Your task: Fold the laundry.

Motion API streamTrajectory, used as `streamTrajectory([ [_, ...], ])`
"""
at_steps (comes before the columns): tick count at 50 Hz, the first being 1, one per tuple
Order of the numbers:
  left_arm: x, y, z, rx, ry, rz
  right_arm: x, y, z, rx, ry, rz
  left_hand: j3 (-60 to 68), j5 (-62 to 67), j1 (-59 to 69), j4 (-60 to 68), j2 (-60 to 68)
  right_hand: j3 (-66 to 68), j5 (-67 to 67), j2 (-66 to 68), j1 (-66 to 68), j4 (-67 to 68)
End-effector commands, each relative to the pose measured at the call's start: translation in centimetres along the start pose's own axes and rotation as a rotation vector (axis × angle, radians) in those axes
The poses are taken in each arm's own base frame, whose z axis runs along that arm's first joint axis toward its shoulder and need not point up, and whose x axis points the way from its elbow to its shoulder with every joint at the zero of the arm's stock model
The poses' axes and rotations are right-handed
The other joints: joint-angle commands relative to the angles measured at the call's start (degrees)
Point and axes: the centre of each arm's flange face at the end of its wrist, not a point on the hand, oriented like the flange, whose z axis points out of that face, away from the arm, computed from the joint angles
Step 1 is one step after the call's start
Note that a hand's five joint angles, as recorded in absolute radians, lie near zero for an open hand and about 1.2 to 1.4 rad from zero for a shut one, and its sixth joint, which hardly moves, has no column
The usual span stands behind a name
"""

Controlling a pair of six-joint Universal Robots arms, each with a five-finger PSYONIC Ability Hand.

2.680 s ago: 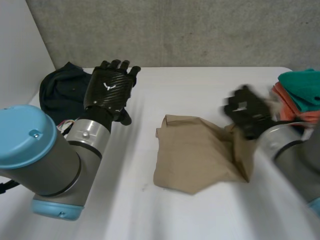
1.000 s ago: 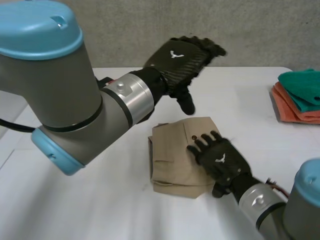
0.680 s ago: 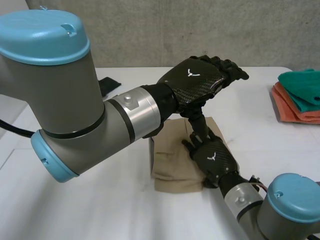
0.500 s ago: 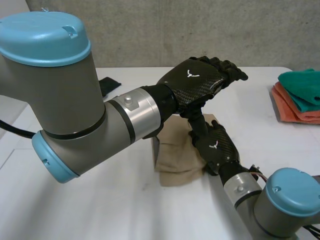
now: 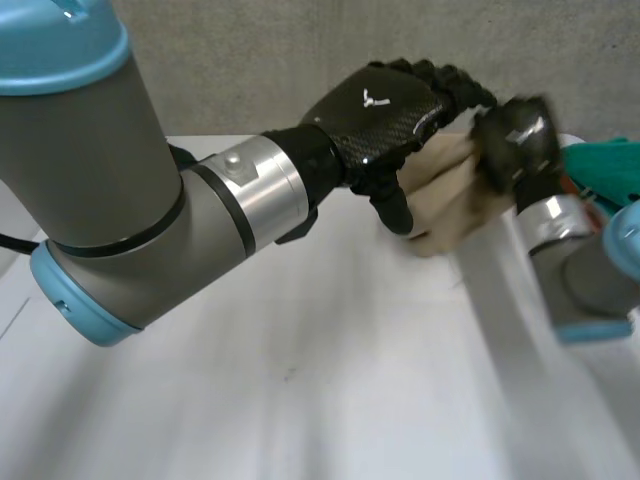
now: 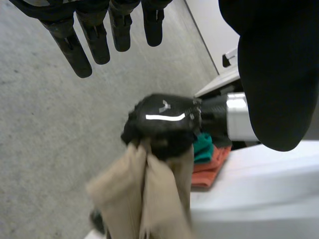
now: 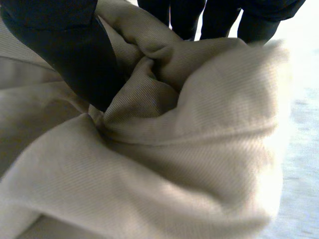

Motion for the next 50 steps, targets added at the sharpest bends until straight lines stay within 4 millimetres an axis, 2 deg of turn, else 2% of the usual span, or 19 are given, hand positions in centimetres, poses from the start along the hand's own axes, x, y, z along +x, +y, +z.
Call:
streamTrajectory([
  [1,-0.6,-1.1,-0.2,0.044,-0.018,-0.031,10.9,-0.1,4.8,0.123,0.231,0.02,-1.14,-1.88,0.5,-0.91,-0.15,12.94,16.72,13.65,22.05,12.51],
  [2,-0.6,-1.1,-0.1,0.046,-0.018,-0.033,12.0,0.1,5.1,0.129,0.25,0.02,-1.14,-1.88,0.51,-0.9,-0.15,12.94,16.72,13.65,22.05,12.51],
  [3,-0.6,-1.1,-0.1,0.047,-0.018,-0.036,14.1,0.8,5.6,0.147,0.287,0.025,-1.14,-1.88,0.51,-0.9,-0.15,12.94,16.72,13.65,22.05,12.51],
  [9,-0.6,-0.9,-0.1,0.04,-0.017,-0.041,19.5,4.2,6.5,0.213,0.343,0.004,-1.14,-1.88,0.51,-0.9,-0.15,12.94,16.72,13.65,22.05,12.51],
  [11,-0.5,-0.7,-0.1,0.037,-0.015,-0.043,21.3,6.7,6.3,0.215,0.331,-0.021,-0.97,-1.71,0.67,-0.74,0.02,12.94,16.72,13.65,22.05,12.51],
  [13,-0.5,-0.5,0.0,0.032,-0.015,-0.043,22.0,8.9,6.0,0.199,0.305,-0.032,-0.97,-1.71,0.67,-0.74,0.02,12.94,16.72,13.65,22.05,12.51],
  [14,-0.5,-0.5,0.0,0.031,-0.015,-0.044,22.5,11.3,5.5,0.175,0.269,-0.035,-0.97,-1.71,0.67,-0.74,0.02,12.94,16.72,13.65,22.05,12.51],
  [15,-0.5,-0.4,0.0,0.028,-0.014,-0.047,22.6,12.6,5.2,0.158,0.249,-0.031,-0.97,-1.71,0.67,-0.74,0.02,12.94,16.72,13.65,22.05,12.51],
  [17,-0.5,-0.2,0.0,0.024,-0.014,-0.049,21.8,16.4,4.1,0.104,0.166,0.001,-0.98,-1.71,0.67,-0.74,0.02,12.94,16.72,13.65,22.05,12.51],
  [21,-0.4,0.5,0.0,0.004,-0.012,-0.061,20.5,21.2,1.9,0.025,0.085,0.045,-0.97,-1.71,0.67,-0.74,0.02,12.94,16.72,13.65,22.05,12.51],
  [25,-0.1,1.3,0.1,-0.015,-0.005,-0.069,21.4,23.1,0.2,-0.019,0.091,0.053,-0.97,-1.71,0.67,-0.74,0.02,12.94,16.72,13.65,22.05,12.51],
  [30,0.2,1.4,0.1,-0.019,0.002,-0.067,22.1,22.5,-0.1,-0.019,0.088,0.044,-0.81,-1.54,0.84,-0.57,0.19,12.94,16.72,13.65,22.05,12.51],
  [32,0.3,1.3,0.1,-0.018,0.005,-0.068,22.8,20.9,0.5,0.003,0.096,0.027,-0.81,-1.54,0.84,-0.57,0.19,12.17,15.95,12.88,21.28,11.74],
  [33,0.4,1.3,0.0,-0.016,0.006,-0.068,23.0,20.4,0.6,0.006,0.101,0.024,-0.81,-1.54,0.84,-0.57,0.19,-3.99,-0.21,-3.28,5.12,-4.42],
  [34,0.5,1.2,0.0,-0.014,0.009,-0.067,23.6,19.0,0.9,0.015,0.111,0.016,-0.81,-1.54,0.84,-0.57,0.19,-51.95,-48.17,-51.24,-42.84,-52.38],
  [35,0.6,1.1,0.0,-0.012,0.012,-0.068,23.9,18.5,0.9,0.017,0.119,0.015,-0.81,-1.54,0.84,-0.57,0.19,-57.06,-53.28,-56.35,-47.95,-57.49],
  [38,1.1,0.9,-0.1,-0.008,0.024,-0.069,24.7,15.8,1.0,-0.015,0.145,0.041,-0.81,-1.54,0.84,-0.57,0.19,-57.06,-53.28,-56.35,-47.95,-57.49],
  [44,1.9,0.3,-0.4,0.001,0.04,-0.068,24.4,13.0,0.1,-0.176,0.129,0.164,-0.81,-1.54,0.84,-0.57,0.19,-57.06,-53.28,-56.35,-47.95,-57.49],
  [50,2.5,-0.1,-0.7,0.006,0.051,-0.069,26.1,11.8,-3.9,-0.469,0.174,0.21,-0.97,-1.71,0.67,-0.74,0.02,-57.06,-53.28,-56.35,-47.95,-57.49],
])
